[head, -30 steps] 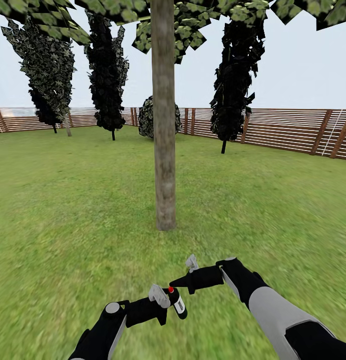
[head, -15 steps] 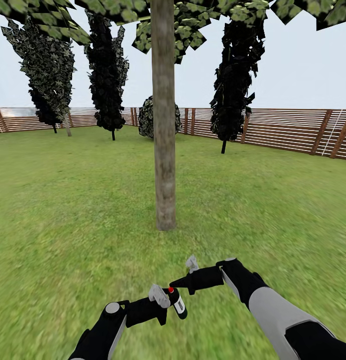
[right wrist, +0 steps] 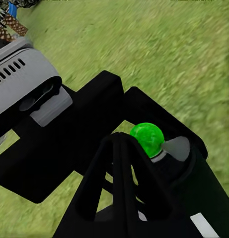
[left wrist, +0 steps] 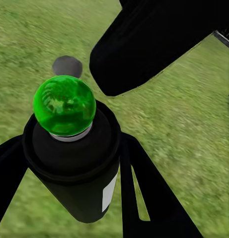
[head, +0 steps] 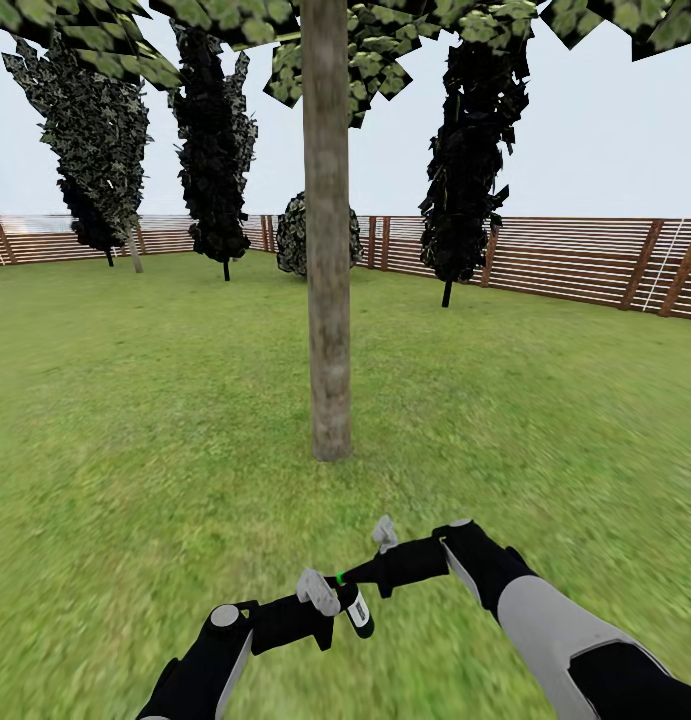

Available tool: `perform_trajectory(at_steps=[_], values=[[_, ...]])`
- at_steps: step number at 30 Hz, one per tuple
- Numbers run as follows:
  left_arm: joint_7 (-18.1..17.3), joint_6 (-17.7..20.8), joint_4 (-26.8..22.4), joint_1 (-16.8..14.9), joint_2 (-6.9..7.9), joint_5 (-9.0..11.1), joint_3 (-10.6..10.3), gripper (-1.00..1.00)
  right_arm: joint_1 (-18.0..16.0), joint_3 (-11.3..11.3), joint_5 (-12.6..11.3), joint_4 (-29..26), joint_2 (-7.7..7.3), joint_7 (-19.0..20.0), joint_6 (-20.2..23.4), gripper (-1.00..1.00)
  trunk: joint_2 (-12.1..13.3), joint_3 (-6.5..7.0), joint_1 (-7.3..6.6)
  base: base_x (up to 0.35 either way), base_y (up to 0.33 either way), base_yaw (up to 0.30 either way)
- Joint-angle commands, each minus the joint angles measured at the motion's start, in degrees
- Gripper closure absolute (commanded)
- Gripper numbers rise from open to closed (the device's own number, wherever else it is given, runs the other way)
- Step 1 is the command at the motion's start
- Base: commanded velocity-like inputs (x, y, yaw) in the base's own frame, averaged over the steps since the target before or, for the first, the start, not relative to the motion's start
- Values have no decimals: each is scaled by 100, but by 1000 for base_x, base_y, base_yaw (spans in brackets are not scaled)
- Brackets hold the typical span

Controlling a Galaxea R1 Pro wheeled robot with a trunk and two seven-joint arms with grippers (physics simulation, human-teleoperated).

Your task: In the garden, pick up the pesticide atomizer on the floor and spray pesticide onto both trees until each tree trunk is fully covered.

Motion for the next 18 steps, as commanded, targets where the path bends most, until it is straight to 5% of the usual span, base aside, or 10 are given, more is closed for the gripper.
perform_trajectory(at_steps=[1, 5, 18], values=[[-32, -38, -4, -5, -10, -56, 38, 100, -3, -15, 24, -11, -3, 21, 61, 100, -8, -10, 2, 0, 0, 0], [-30, -38, -4, -5, -10, -56, 40, 100, -8, -32, 18, -36, -41, -216, 72, 100, -8, -10, 2, 0, 0, 0], [-28, -38, -4, -5, -10, -56, 40, 100, -37, -61, -11, -568, -393, -1943, 123, 100, -8, -10, 2, 0, 0, 0]])
